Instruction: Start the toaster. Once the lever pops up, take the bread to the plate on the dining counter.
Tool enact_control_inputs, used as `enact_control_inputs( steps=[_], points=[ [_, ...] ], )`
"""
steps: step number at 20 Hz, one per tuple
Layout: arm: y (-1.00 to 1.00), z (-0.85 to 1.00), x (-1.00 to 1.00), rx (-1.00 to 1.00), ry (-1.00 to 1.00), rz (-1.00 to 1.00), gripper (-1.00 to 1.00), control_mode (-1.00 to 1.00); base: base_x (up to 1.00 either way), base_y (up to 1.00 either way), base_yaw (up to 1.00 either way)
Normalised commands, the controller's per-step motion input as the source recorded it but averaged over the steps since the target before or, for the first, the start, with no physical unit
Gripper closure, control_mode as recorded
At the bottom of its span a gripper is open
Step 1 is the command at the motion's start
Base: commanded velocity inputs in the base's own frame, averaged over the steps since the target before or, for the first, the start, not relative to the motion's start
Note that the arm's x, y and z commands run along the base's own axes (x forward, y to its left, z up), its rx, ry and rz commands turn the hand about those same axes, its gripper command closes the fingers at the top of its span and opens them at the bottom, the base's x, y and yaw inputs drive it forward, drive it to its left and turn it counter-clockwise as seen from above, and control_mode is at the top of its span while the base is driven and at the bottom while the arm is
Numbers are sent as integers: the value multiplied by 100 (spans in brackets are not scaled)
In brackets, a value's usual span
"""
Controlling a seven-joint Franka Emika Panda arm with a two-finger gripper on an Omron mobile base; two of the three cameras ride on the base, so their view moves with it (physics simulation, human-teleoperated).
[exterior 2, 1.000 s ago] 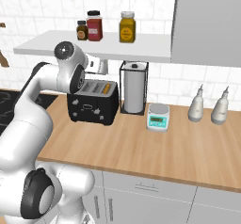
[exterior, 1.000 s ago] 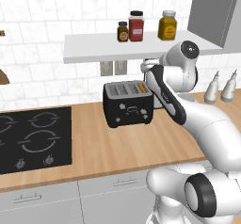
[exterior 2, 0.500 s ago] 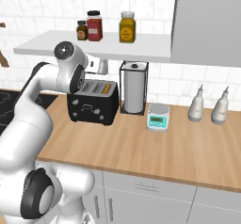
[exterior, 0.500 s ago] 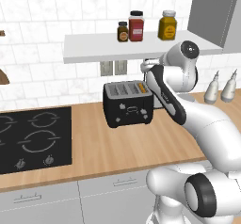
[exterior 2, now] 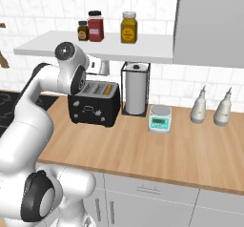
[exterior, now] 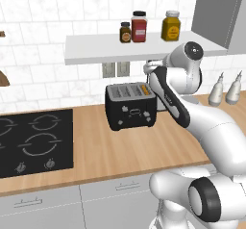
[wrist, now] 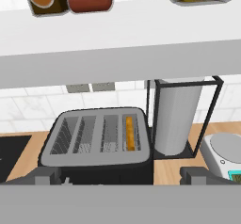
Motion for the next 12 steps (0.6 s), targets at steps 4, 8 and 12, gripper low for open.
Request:
enact_control_inputs(
  steps=[4, 8, 12],
  points=[
    [0, 0, 0, 0, 0, 0, -100, -100, 0, 0, 0],
    [0, 0, 0, 0, 0, 0, -100, -100, 0, 0, 0],
    [0, 0, 0, 0, 0, 0, -100, -100, 0, 0, 0]
  ],
)
